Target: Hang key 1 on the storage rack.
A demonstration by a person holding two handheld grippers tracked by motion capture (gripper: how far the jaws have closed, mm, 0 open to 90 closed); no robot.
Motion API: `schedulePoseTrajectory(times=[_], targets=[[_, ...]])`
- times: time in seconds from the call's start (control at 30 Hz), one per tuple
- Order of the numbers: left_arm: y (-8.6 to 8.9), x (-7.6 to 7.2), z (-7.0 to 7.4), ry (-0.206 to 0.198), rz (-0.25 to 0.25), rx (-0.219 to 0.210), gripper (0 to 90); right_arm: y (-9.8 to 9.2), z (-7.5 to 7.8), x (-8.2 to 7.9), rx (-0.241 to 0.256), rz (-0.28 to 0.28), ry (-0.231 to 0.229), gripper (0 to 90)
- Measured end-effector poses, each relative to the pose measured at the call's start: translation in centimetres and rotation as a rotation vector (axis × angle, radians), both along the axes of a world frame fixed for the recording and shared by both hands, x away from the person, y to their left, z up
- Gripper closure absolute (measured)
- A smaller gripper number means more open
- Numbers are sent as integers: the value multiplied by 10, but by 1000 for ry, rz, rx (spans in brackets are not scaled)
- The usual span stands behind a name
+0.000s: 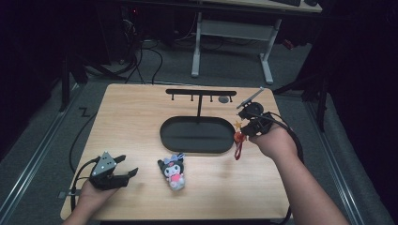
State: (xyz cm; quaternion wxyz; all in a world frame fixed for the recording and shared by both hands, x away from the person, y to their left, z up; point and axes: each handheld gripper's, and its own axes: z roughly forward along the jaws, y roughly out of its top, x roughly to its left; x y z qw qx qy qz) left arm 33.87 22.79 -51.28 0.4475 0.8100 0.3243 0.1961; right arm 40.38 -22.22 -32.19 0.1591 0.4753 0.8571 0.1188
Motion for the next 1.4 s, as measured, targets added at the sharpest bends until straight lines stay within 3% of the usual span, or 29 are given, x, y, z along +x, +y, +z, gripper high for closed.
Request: schedulePoseTrajectory(times=[0.3, 0.9, 1.03, 1.4], targets=[[0, 0, 0, -2, 2, -2, 292, 1, 5, 20, 38, -19, -2, 863], [1, 0, -1, 0, 3, -3, 293, 9, 7, 52, 51, -34, 12, 863], [1, 1, -1, 1, 6, -4, 292, 12, 6, 61, 51, -17, 5, 863], [2, 1, -1, 3, 9, -4, 293, 13, 6, 83, 70, -40, -3, 863]])
